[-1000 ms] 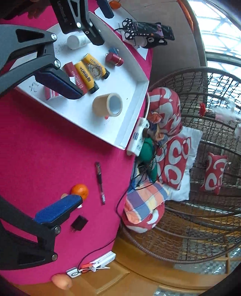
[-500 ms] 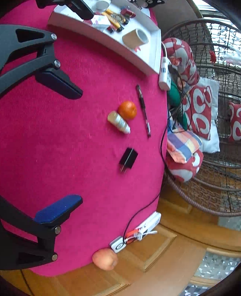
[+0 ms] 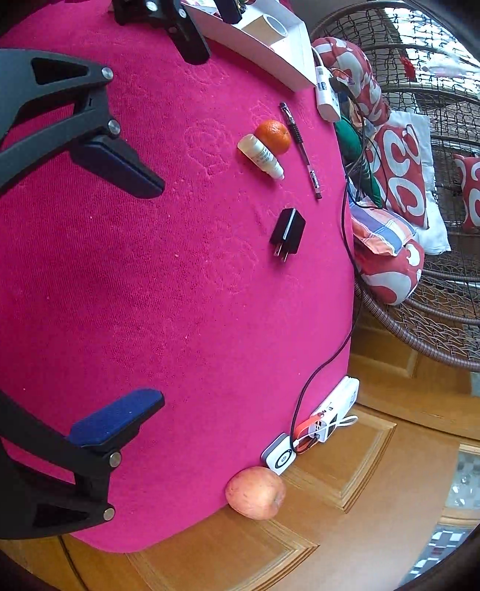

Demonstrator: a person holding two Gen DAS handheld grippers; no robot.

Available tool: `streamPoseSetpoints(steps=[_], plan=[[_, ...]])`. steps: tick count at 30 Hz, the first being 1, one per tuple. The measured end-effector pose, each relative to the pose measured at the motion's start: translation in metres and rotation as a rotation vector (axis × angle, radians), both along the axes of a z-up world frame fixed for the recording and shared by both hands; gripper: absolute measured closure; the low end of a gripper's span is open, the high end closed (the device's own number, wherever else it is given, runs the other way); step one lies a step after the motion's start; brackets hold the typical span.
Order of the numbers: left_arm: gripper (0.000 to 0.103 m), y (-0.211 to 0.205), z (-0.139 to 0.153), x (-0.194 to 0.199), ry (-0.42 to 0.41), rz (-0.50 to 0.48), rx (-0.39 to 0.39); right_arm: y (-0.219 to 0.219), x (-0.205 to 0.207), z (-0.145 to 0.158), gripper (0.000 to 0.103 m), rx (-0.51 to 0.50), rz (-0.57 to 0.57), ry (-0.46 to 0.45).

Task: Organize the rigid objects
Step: 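Withdraw both tools and move them toward the orange and black charger, then grasp the orange with the left tool while the right tool grasps the black charger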

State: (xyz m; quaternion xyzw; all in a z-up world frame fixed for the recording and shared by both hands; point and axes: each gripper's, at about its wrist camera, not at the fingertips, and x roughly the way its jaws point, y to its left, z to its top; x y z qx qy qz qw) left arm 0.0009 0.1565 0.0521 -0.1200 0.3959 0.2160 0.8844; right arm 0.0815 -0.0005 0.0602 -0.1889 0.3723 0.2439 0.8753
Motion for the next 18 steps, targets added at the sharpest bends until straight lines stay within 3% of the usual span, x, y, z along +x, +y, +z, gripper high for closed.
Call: streamPoseSetpoints(steps=[11, 16, 18], plan=[[0.001, 0.025, -0.007, 0.046, -0.036, 0.046, -0.051, -0.013, 0.023, -0.006, 0.000, 0.049, -0.012, 0.052], [0.018, 0.033, -0.021, 0.054, -0.030, 0.058, -0.065, -0.015, 0.033, -0.008, 0.000, 0.099, 0.006, 0.059], [0.018, 0.034, -0.025, 0.060, -0.025, 0.054, -0.065, -0.015, 0.039, -0.005, 0.000, 0.152, 0.042, 0.071]])
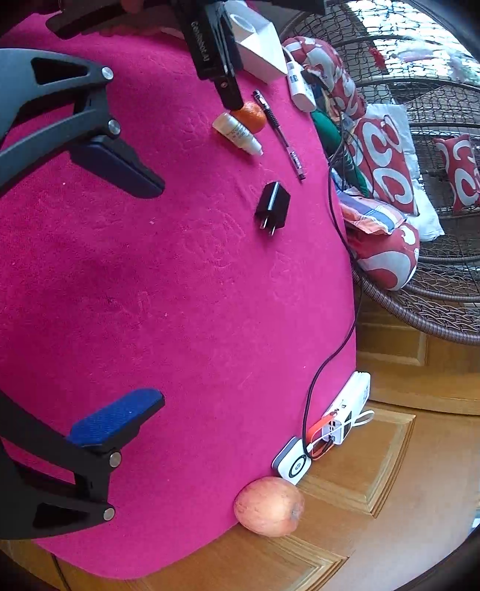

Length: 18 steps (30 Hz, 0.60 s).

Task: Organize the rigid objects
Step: 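Grasp the orange with the left tool while the right tool grasps the black charger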

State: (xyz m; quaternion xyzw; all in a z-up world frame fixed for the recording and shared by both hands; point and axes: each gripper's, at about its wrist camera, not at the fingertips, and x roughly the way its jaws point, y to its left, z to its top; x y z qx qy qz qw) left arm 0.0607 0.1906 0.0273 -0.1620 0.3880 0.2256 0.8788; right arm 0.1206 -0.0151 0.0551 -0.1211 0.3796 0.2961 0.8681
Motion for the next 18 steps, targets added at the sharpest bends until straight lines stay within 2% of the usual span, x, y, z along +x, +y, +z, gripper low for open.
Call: streamPoseSetpoints(steps=[3, 4, 5, 6, 7, 8, 10, 14, 18], plan=[[0.018, 0.002, 0.000, 0.009, -0.016, -0.002, 0.010, 0.017, 0.014, 0.004, 0.000, 0.030, 0.076, 0.000], [0.018, 0.003, 0.001, 0.012, -0.016, 0.003, 0.019, 0.024, 0.020, 0.005, 0.005, 0.039, 0.098, -0.001], [0.018, 0.005, 0.001, 0.015, -0.016, 0.004, 0.021, 0.033, 0.028, 0.006, 0.019, 0.051, 0.116, 0.003], [0.018, 0.006, 0.001, 0.017, -0.017, 0.003, 0.019, 0.042, 0.037, 0.005, 0.027, 0.063, 0.133, 0.012], [0.018, 0.008, 0.001, 0.020, -0.017, 0.001, 0.020, 0.051, 0.045, 0.003, 0.039, 0.065, 0.151, 0.029], [0.018, 0.009, 0.001, 0.021, -0.018, -0.002, 0.020, 0.062, 0.052, 0.000, 0.045, 0.059, 0.173, 0.036], [0.022, 0.011, 0.000, 0.018, -0.021, -0.013, 0.013, 0.083, 0.055, -0.005, 0.045, 0.029, 0.245, 0.011], [0.023, 0.013, -0.003, 0.013, -0.025, -0.034, -0.001, 0.112, 0.049, -0.015, 0.045, -0.017, 0.381, -0.012], [0.023, 0.015, -0.010, 0.022, 0.001, -0.031, -0.001, 0.133, 0.060, -0.030, 0.046, -0.056, 0.402, 0.016]])
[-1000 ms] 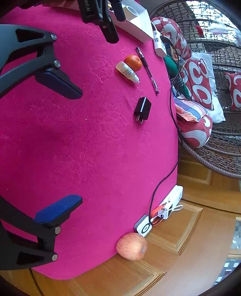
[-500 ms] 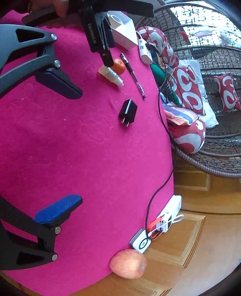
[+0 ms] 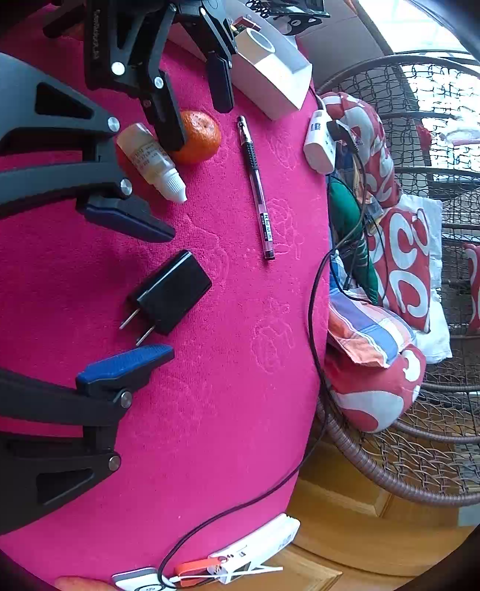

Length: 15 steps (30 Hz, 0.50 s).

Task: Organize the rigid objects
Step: 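Grasp the orange with the left tool while the right tool grasps the black charger, then carry the orange with the left tool while the right tool carries the black charger to the tray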

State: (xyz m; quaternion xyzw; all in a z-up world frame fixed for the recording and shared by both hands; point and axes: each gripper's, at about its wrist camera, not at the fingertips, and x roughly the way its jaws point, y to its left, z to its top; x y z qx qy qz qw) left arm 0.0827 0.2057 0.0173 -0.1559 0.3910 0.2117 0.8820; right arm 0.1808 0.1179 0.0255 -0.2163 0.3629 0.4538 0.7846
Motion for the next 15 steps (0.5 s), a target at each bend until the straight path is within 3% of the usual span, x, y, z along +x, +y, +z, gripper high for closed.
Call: streamPoseSetpoints(steps=[3, 4, 7, 10, 15], plan=[[0.023, 0.001, 0.000, 0.005, -0.008, -0.012, -0.006, 0.005, 0.004, 0.002, 0.054, 0.017, 0.021, 0.019], [0.029, 0.002, -0.001, 0.008, -0.007, -0.016, -0.007, 0.005, 0.003, 0.002, 0.054, 0.019, 0.024, 0.022], [0.063, -0.003, 0.001, 0.008, 0.005, -0.023, 0.040, 0.001, -0.005, 0.001, 0.055, 0.011, 0.030, 0.000], [0.063, -0.009, 0.002, 0.004, 0.016, -0.035, 0.056, -0.010, -0.011, 0.005, 0.055, 0.036, 0.018, 0.006], [0.063, -0.020, 0.006, -0.009, -0.002, -0.046, 0.013, -0.038, -0.027, 0.021, 0.055, 0.141, -0.015, 0.054]])
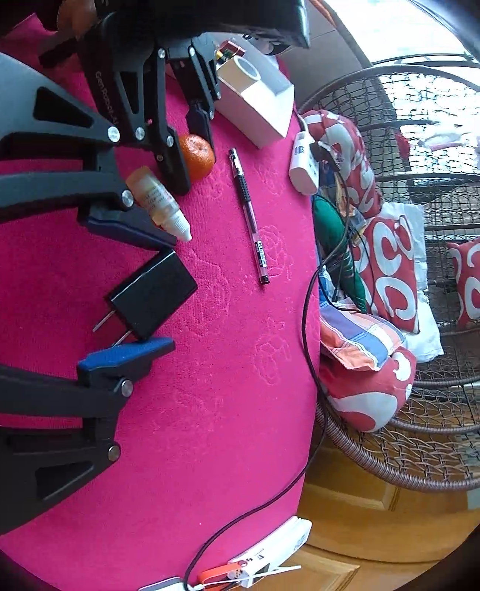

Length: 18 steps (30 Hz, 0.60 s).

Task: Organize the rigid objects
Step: 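Carry the orange with the left tool while the right tool carries the black charger to the tray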

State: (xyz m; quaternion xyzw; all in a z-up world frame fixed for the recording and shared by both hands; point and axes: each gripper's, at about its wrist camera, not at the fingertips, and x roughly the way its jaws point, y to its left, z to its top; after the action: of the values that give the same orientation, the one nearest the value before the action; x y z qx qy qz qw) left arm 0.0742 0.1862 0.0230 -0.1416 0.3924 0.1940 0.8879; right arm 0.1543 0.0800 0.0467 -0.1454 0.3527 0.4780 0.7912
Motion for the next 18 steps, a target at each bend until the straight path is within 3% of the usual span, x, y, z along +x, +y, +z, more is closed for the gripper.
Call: streamPoseSetpoints(steps=[5, 18], plan=[[0.063, -0.016, 0.005, -0.011, -0.011, -0.021, -0.069, -0.020, -0.016, 0.014, 0.055, 0.060, -0.023, 0.026], [0.063, -0.034, 0.021, -0.035, -0.041, -0.035, -0.075, -0.048, -0.034, 0.020, 0.055, 0.093, -0.088, 0.050]])
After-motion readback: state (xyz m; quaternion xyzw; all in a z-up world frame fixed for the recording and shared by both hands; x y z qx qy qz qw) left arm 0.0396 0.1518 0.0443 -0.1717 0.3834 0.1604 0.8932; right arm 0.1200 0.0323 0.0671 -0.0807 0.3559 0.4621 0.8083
